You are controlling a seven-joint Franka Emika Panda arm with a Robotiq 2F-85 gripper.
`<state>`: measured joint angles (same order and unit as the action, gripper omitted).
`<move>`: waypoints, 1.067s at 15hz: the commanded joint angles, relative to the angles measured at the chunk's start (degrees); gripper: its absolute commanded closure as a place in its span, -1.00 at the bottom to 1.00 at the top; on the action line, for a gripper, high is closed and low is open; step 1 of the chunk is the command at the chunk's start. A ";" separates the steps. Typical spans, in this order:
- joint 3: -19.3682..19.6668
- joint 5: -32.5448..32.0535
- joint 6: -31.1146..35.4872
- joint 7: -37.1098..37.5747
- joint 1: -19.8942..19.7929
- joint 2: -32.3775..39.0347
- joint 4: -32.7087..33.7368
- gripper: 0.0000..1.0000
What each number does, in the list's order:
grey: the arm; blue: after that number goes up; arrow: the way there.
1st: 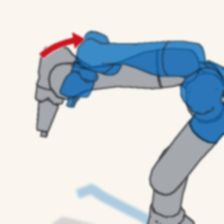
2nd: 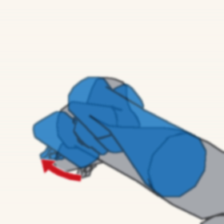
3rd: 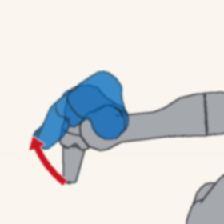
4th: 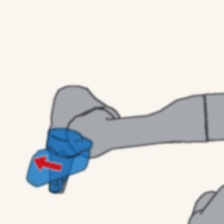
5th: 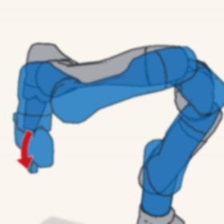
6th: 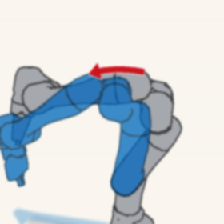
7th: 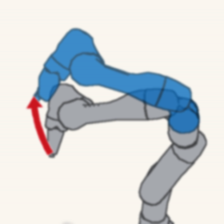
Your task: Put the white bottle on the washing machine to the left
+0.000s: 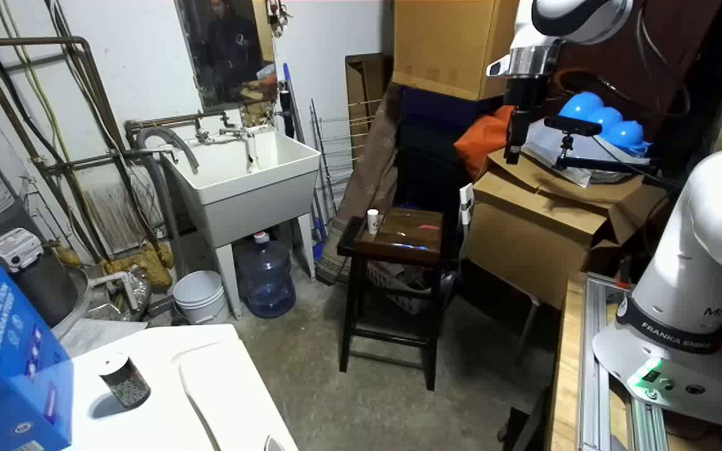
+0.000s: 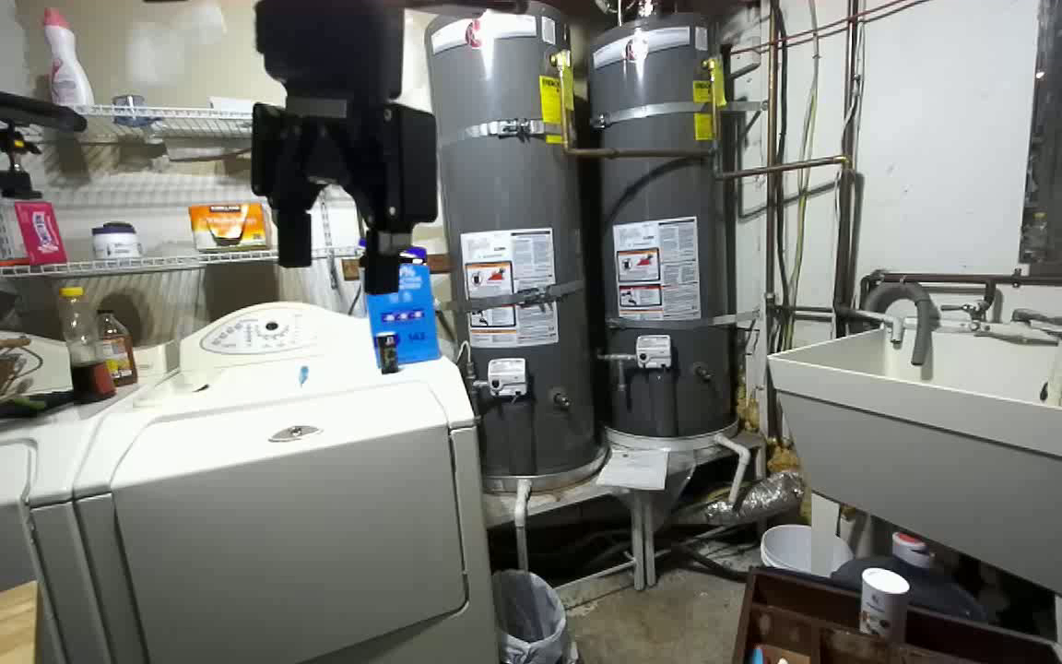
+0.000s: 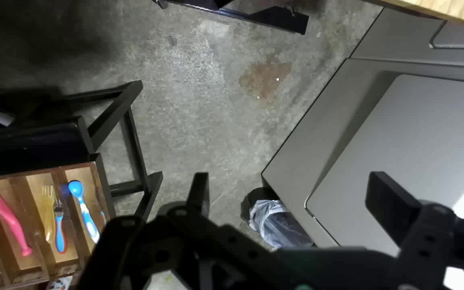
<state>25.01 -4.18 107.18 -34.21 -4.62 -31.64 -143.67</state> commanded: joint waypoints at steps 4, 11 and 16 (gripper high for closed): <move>-1.40 1.16 1.66 -1.10 -1.65 1.00 0.26 -1.00; -0.13 2.32 22.21 1.35 -2.65 16.27 8.66 -1.00; -1.51 10.45 28.13 1.99 -2.05 32.92 20.87 -1.00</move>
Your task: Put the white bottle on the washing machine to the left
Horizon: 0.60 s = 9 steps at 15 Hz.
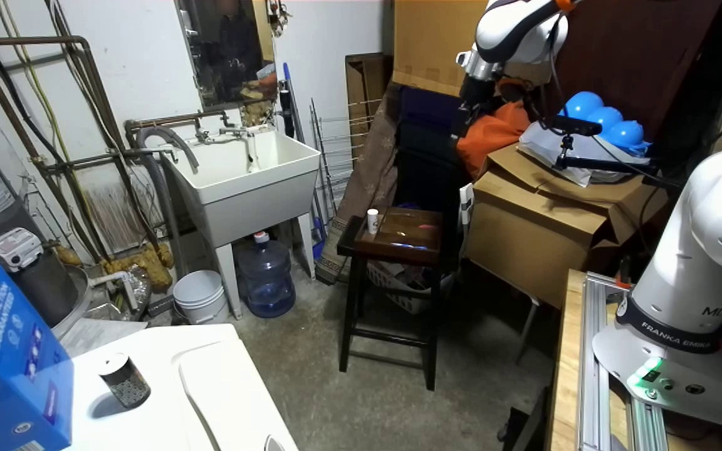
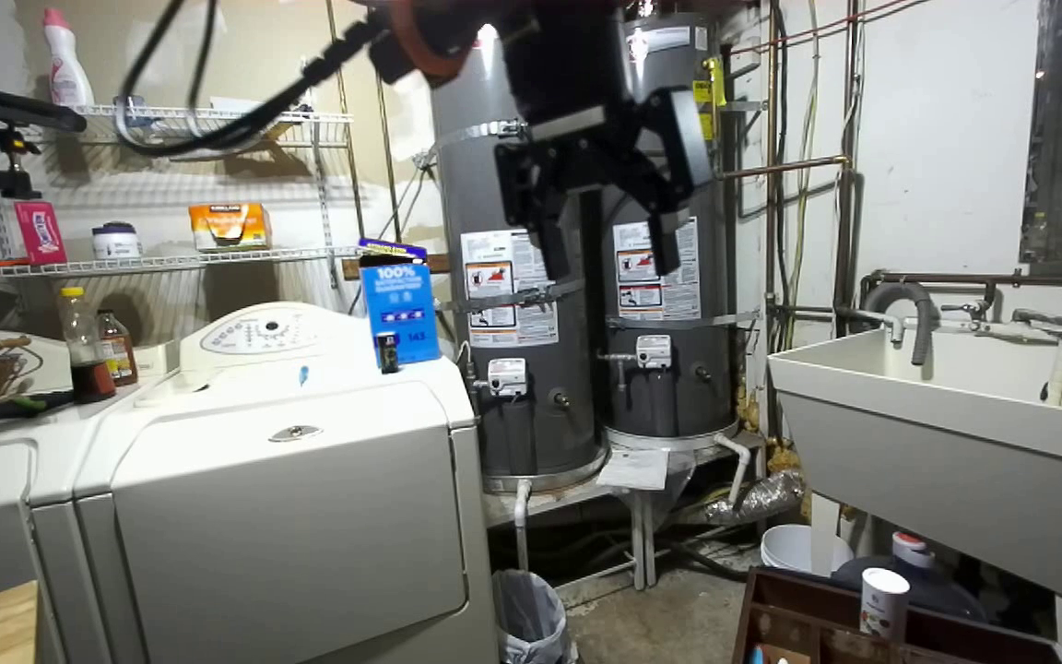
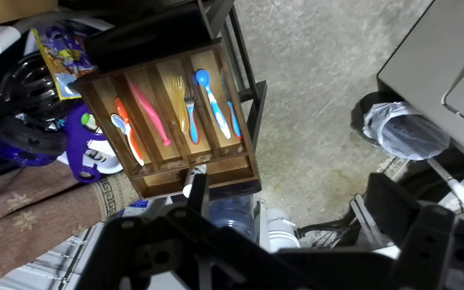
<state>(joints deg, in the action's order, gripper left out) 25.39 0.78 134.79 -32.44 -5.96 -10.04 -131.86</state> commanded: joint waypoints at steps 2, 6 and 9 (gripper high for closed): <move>-3.67 10.75 -1.68 -0.60 -2.36 18.13 14.47 -1.00; -9.07 15.08 -3.20 2.68 -8.41 31.57 26.81 -1.00; -11.96 11.31 -1.36 4.48 -10.98 30.54 24.47 -1.00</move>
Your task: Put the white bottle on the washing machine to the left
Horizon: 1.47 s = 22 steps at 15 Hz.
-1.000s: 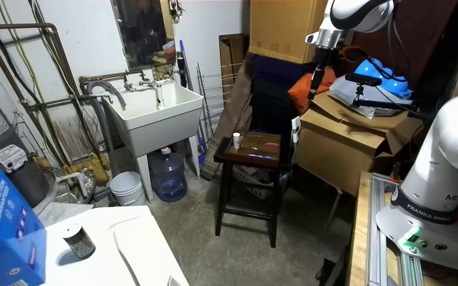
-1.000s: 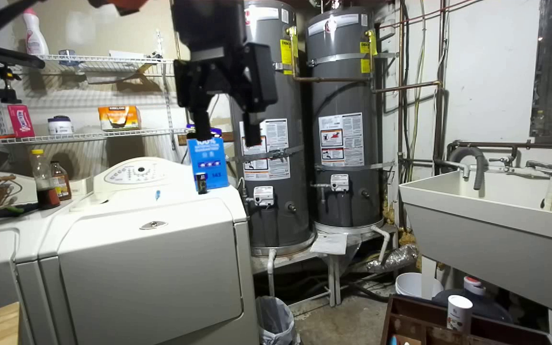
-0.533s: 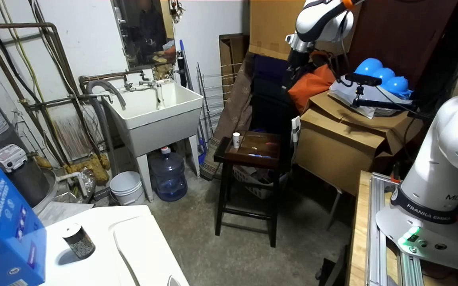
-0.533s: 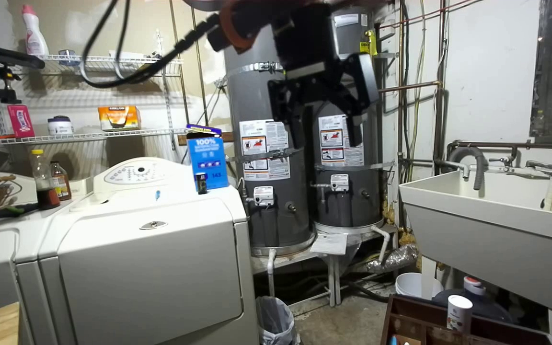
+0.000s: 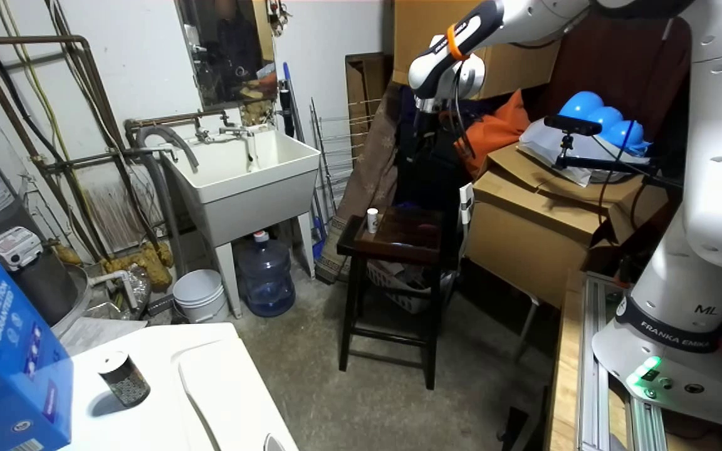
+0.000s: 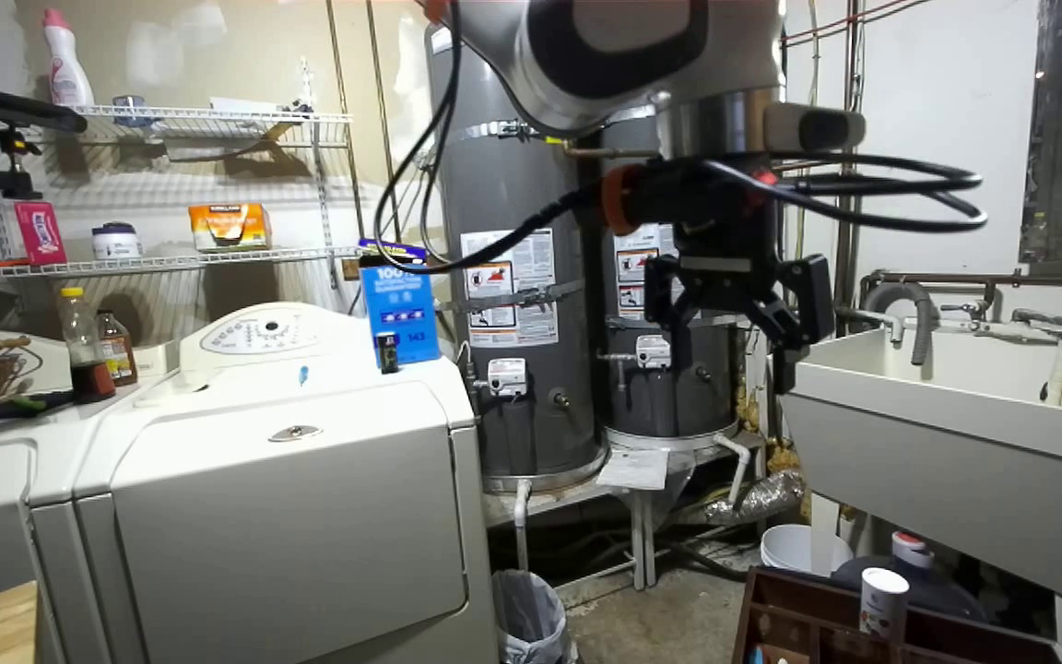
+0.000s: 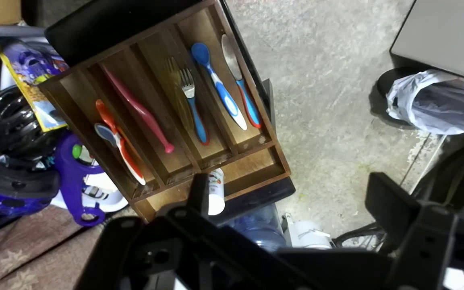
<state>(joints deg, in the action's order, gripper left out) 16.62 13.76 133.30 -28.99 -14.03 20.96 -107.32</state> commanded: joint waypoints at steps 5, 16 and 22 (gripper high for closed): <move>-4.41 -1.98 -1.72 2.61 -5.07 6.08 6.67 -1.00; -7.13 -9.67 3.62 4.48 -7.82 25.40 25.63 -1.00; -14.87 -7.52 -0.57 -1.28 -14.29 37.84 42.20 -1.00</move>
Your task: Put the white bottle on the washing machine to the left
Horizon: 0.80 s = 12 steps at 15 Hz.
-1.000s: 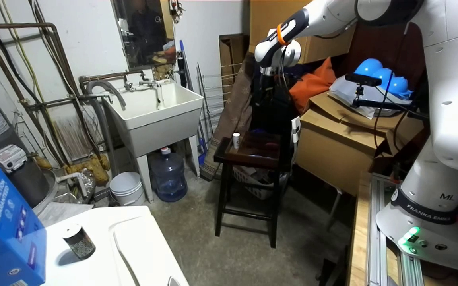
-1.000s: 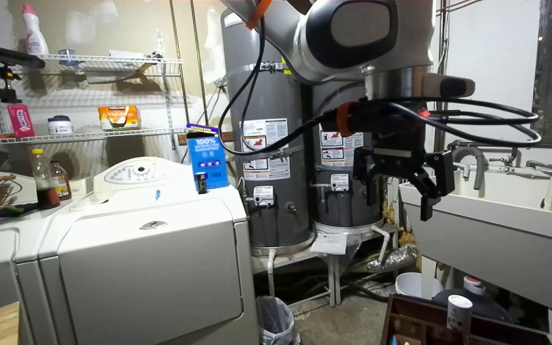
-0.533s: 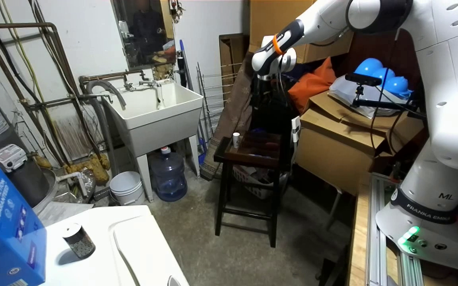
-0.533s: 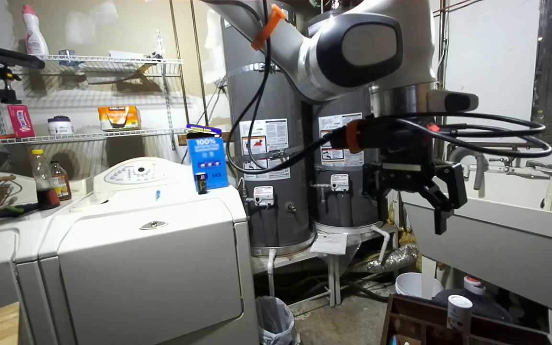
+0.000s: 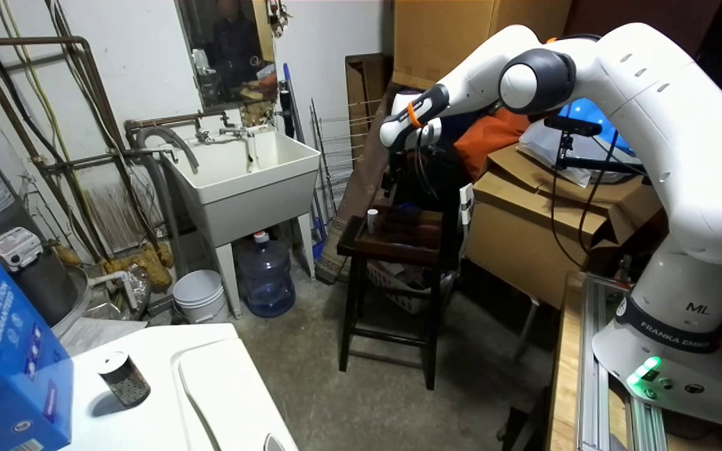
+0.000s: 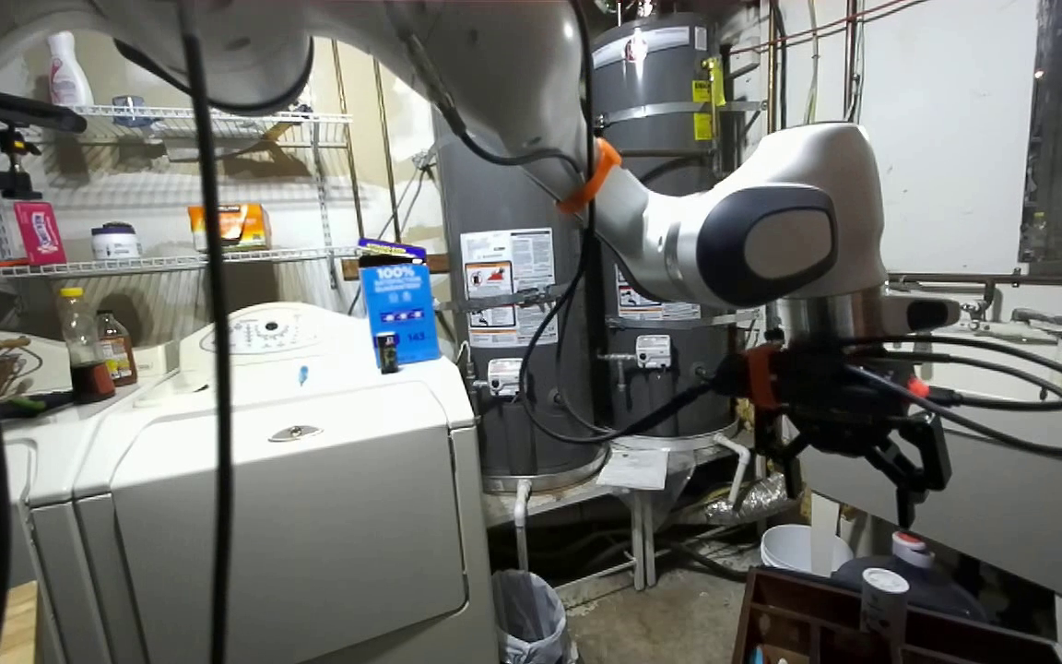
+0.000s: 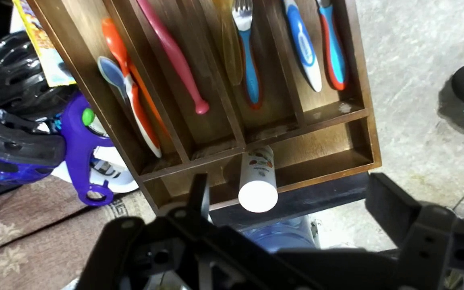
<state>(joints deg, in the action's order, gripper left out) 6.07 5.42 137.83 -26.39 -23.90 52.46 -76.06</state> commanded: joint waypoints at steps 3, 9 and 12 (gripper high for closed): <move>-2.72 -0.86 -1.29 -0.78 -2.75 3.17 4.18 -1.00; -2.28 -2.49 -1.44 -2.35 -2.46 7.70 8.85 -1.00; -2.52 -4.95 1.01 -6.52 -3.27 13.46 14.25 -1.00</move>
<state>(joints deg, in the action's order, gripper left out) 4.23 3.27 137.06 -29.75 -26.07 58.91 -69.75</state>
